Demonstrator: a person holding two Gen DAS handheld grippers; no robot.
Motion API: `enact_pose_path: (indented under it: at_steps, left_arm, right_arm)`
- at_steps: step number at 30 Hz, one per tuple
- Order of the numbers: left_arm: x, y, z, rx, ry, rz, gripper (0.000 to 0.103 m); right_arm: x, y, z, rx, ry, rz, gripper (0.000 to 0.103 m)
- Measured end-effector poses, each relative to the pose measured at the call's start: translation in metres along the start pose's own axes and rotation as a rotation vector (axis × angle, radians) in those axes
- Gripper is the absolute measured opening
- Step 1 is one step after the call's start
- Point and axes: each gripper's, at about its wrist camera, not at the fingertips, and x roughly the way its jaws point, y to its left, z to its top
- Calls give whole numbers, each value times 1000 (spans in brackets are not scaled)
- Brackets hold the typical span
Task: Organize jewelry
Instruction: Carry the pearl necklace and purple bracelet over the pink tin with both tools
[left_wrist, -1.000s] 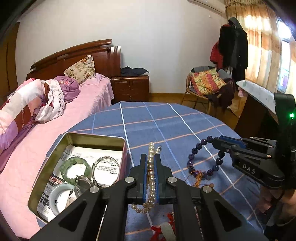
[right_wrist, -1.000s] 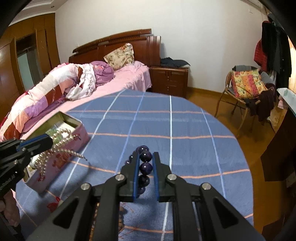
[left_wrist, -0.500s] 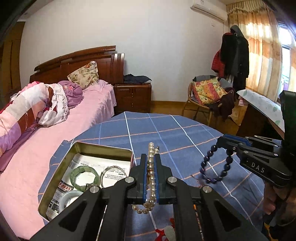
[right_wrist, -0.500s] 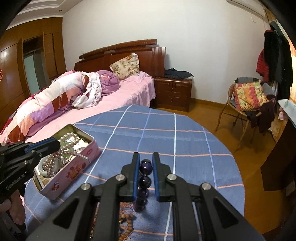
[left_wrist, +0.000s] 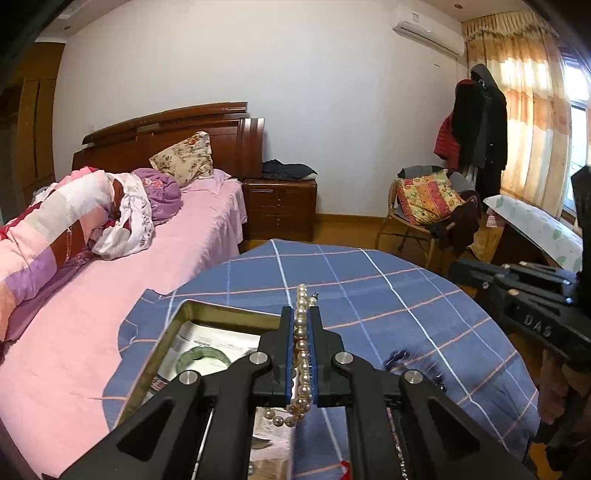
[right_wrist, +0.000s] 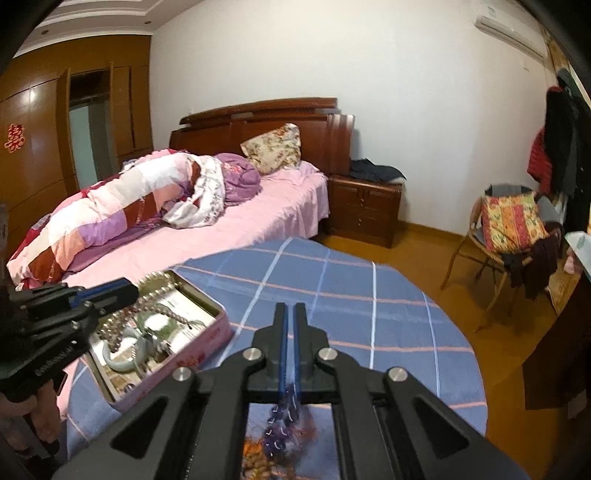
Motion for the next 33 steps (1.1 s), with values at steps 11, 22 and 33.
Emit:
enact_pose_path:
  at_steps: [11, 22, 33]
  left_arm:
    - [3, 6, -8, -16, 15, -7, 5]
    - [24, -3, -13, -3, 56, -17, 5]
    - [14, -6, -4, 14, 31, -19, 5]
  right_arm:
    - [43, -4, -35, -16, 169, -27, 58]
    - [82, -29, -81, 5, 376, -53, 36]
    - [54, -25, -65, 16, 269, -23, 16]
